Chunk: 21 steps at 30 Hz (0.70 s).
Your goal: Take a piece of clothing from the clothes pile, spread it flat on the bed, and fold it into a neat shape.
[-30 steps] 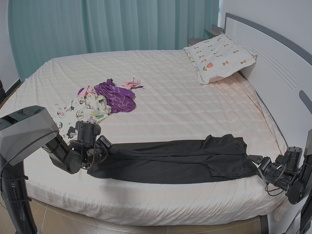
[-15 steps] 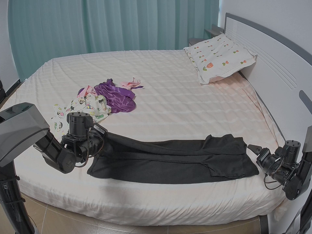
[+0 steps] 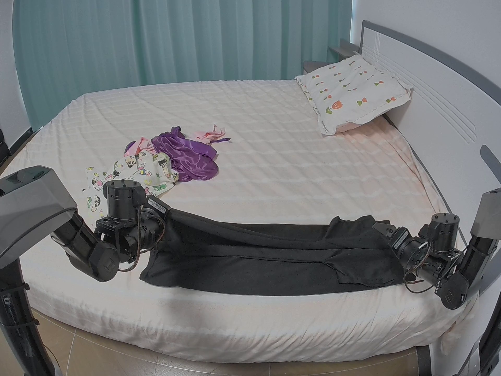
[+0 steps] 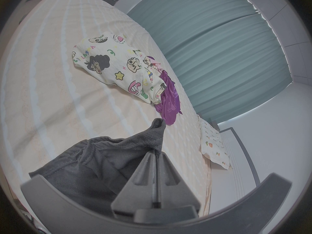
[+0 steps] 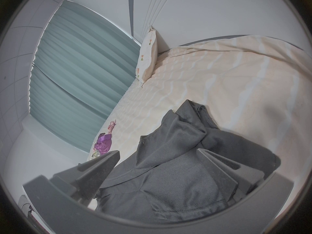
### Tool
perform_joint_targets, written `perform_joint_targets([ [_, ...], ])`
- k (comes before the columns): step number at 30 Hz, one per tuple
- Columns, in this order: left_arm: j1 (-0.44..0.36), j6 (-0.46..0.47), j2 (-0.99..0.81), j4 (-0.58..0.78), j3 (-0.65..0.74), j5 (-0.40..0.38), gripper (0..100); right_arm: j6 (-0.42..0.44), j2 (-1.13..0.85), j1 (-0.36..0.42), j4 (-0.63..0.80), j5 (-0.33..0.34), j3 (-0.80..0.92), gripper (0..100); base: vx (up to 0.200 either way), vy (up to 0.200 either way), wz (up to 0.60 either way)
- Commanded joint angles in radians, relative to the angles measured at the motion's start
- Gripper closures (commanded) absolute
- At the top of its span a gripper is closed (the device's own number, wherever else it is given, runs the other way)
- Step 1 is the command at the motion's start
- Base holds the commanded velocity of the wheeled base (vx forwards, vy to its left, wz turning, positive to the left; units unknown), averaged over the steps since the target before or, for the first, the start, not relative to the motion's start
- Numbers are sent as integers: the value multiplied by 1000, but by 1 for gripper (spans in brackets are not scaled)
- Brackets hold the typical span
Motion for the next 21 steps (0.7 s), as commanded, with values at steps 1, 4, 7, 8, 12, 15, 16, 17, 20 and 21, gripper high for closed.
perform_joint_targets([
  [1,0,-10,-6,-2,1,1,100,1,44,17,1,-1,-25,0,0,0,0],
  [4,0,-10,-1,-2,1,2,100,18,102,34,-6,-4,-33,0,0,0,0],
  [7,0,-10,-1,-4,1,2,100,61,134,32,-1,-21,-68,0,0,0,0],
  [8,0,-10,-1,-4,1,1,100,69,142,31,1,-22,-79,0,0,0,0],
  [12,0,-10,-1,-4,1,2,100,69,162,28,2,-24,-119,0,0,0,0],
  [15,0,-10,-1,-4,1,2,100,69,162,28,11,-24,-139,0,0,0,0],
  [16,0,-10,-2,-4,1,2,100,69,161,28,19,-24,-145,0,0,0,0],
  [17,0,-10,-2,-2,1,2,100,69,156,28,34,-27,-154,0,0,0,0],
  [20,0,-10,-2,-4,1,2,100,69,139,25,47,-38,-163,0,0,0,0],
  [21,0,-10,-2,-4,1,2,100,69,138,25,47,-38,-163,0,0,0,0],
])
